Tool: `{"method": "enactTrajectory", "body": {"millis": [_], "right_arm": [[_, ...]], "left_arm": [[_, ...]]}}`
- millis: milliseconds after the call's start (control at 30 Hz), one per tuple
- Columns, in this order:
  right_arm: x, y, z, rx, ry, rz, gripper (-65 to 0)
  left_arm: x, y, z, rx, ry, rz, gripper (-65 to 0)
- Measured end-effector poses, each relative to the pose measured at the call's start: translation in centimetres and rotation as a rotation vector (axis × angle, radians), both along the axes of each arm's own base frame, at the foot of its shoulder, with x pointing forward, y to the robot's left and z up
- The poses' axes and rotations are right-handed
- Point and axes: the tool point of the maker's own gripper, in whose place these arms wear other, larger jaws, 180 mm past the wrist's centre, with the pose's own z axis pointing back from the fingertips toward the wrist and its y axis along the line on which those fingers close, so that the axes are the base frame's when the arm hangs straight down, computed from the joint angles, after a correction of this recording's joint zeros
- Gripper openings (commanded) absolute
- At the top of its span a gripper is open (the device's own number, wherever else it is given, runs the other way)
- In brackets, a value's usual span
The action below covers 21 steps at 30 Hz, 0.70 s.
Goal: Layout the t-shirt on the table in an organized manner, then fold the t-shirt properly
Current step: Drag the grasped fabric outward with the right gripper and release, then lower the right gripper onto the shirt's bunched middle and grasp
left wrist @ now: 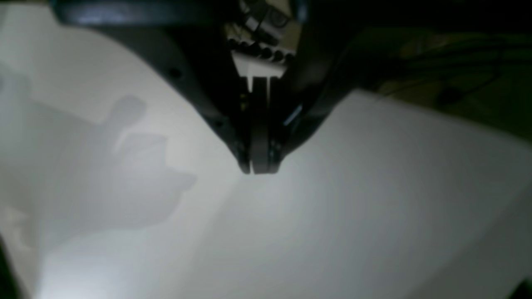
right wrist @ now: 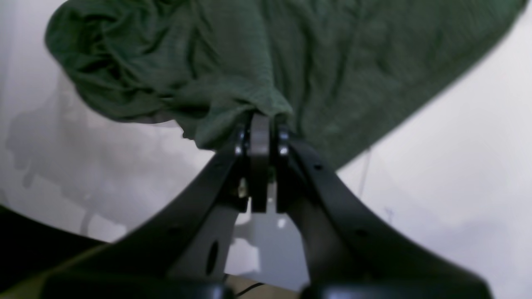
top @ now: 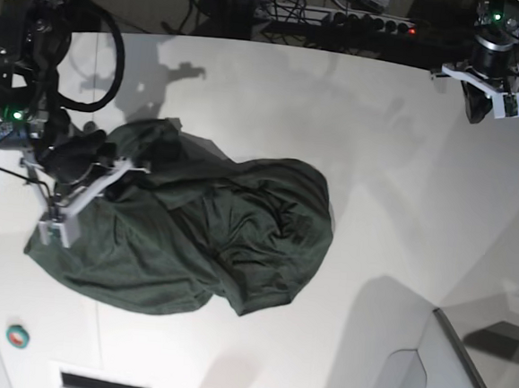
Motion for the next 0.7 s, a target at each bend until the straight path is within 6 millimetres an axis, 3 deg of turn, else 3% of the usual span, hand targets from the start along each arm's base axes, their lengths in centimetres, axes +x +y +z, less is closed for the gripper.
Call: {"method": "enactTrajectory", "body": {"millis": [100, 233, 467, 533, 600, 667, 700], "right_arm": [[-0.5, -3.0, 0.0, -0.032, -0.001, -0.080, -64.8], [-1.2, -5.7, 0.0, -0.035, 0.005, -0.168, -64.8], [-1.3, -7.4, 0.3, -0.036, -0.004, -0.227, -63.5], [-1.3, -7.8, 0.1, -0.040, -0.001, -0.235, -54.5], [-1.3, -7.9, 0.1, -0.049, 0.001, -0.236, -39.2], [-1.1, -6.8, 0.0, -0.058, 0.003, -0.191, -28.4], [-0.9, -5.5, 0.0, -0.046, 0.002, -0.156, -27.2]], "left_arm": [[2.0, -1.5, -0.8, -0.048, 0.039, -0.016, -65.0], [6.3, -3.5, 0.4, -0.081, 0.011, -0.054, -65.0], [12.9, -10.2, 2.6, -0.190, -0.043, -0.168, -65.0], [14.4, -11.4, 3.2, -0.205, -0.047, -0.186, -65.0], [15.2, -11.8, 3.6, -0.216, -0.049, -0.186, -65.0], [15.5, -11.9, 3.7, -0.220, -0.042, -0.182, -65.0], [15.7, -11.8, 3.6, -0.219, -0.040, -0.181, -65.0]]}}
